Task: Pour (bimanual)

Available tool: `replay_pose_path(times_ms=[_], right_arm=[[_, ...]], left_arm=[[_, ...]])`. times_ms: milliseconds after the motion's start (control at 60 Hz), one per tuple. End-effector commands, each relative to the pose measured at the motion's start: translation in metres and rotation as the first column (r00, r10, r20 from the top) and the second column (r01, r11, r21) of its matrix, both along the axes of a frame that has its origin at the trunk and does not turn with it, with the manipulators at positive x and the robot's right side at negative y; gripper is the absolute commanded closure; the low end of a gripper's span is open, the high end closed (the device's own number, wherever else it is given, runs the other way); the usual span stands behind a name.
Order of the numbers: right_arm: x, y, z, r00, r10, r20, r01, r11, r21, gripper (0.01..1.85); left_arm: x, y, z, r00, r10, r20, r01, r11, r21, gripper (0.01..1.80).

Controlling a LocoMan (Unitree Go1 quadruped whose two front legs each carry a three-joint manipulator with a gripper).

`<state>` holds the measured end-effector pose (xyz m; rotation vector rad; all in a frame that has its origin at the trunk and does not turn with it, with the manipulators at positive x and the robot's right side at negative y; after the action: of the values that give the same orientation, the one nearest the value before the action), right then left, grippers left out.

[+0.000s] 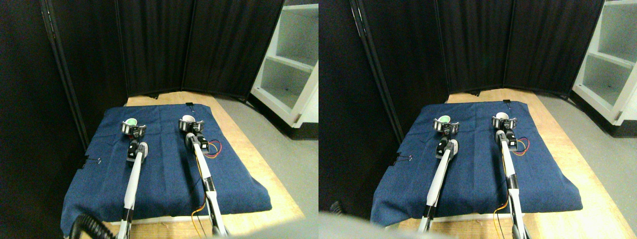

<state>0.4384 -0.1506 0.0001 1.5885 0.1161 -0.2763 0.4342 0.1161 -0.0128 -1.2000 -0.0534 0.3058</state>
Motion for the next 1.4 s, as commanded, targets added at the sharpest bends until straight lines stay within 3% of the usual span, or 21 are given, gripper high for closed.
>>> replay_pose_path(times_ms=[17,333,700,900,1250,1400], right_arm=[[0.0,0.001,0.008,0.999,0.014,0.034,-0.014,1.0,0.011,0.53],[-0.008,0.001,0.015,0.998,0.032,0.048,-0.034,0.999,0.031,0.5],[-0.032,0.001,0.028,0.991,0.073,0.112,-0.074,0.997,0.004,0.46],[-0.051,0.002,0.04,0.986,0.076,0.149,-0.072,0.997,-0.032,0.59],[-0.067,0.0,0.06,0.972,0.122,0.202,-0.113,0.992,-0.052,0.66],[-0.07,0.001,0.068,0.966,0.115,0.23,-0.098,0.992,-0.083,0.74]], left_arm=[[0.0,0.001,0.008,0.999,-0.008,0.043,0.009,1.0,-0.011,0.49],[-0.011,-0.006,0.018,0.998,-0.023,0.059,0.025,0.999,-0.03,0.45],[-0.033,-0.013,0.037,0.995,-0.055,0.079,0.057,0.998,-0.022,0.45],[-0.051,-0.011,0.054,0.994,-0.069,0.081,0.071,0.997,-0.014,0.55],[-0.071,-0.003,0.073,0.984,-0.15,0.097,0.144,0.988,0.061,0.51],[-0.077,-0.001,0.08,0.981,-0.165,0.103,0.158,0.985,0.069,0.54]])
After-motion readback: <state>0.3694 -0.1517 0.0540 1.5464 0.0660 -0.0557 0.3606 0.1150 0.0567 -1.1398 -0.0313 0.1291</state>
